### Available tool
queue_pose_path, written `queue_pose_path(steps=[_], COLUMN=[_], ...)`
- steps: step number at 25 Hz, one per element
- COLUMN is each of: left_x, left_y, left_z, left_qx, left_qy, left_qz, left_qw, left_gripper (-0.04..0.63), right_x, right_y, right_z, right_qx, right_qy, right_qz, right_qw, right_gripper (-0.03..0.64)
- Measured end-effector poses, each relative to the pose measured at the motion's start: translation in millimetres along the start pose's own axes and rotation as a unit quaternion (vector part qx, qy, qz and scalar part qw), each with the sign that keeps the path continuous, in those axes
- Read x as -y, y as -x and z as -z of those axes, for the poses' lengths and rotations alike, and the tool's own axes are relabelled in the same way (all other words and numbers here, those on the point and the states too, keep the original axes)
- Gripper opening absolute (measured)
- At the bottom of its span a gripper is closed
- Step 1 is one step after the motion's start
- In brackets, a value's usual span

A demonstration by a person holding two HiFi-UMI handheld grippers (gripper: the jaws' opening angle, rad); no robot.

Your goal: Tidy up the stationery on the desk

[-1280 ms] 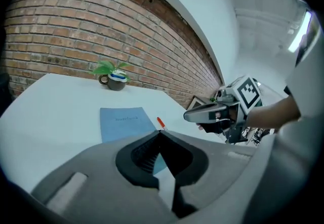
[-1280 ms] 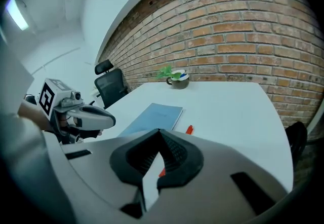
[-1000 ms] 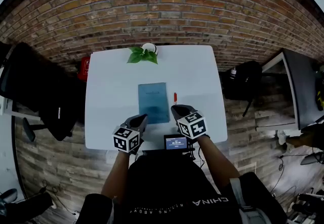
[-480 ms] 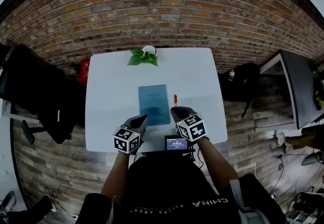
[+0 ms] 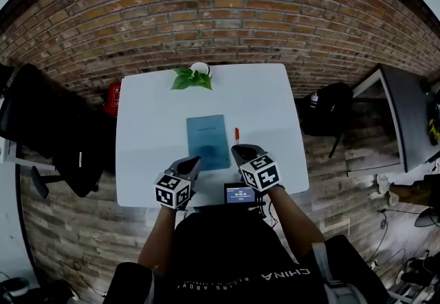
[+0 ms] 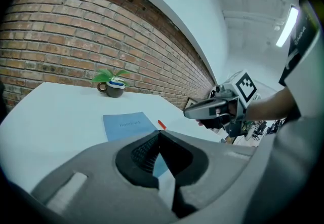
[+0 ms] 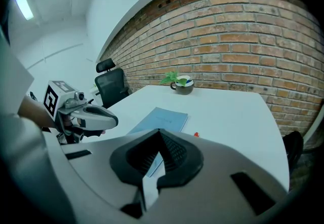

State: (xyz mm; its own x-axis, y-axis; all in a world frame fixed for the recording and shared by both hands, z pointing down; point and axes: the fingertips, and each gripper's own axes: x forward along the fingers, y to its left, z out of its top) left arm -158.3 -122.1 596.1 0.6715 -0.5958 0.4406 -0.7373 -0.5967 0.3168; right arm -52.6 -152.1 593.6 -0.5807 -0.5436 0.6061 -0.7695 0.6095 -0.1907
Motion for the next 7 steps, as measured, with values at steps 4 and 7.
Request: queue_pose_path(steps=[4, 7], left_x=[1.8, 4.6], left_y=[-0.9, -1.7], left_z=[-1.1, -1.4], left_qx=[-0.001, -0.002], left_qy=[-0.004, -0.006], left_qz=[-0.001, -0.001], left_qw=[1.0000, 1.0000], left_gripper=[0.011, 0.011], right_x=[1.4, 2.5], right_y=[2.2, 4.9], right_z=[-0.6, -1.3], right_qx=[0.001, 0.003], right_qy=[0.001, 0.002], right_qz=[-0.002, -0.004], right_qw=[1.000, 1.000], right_gripper=[0.009, 0.008])
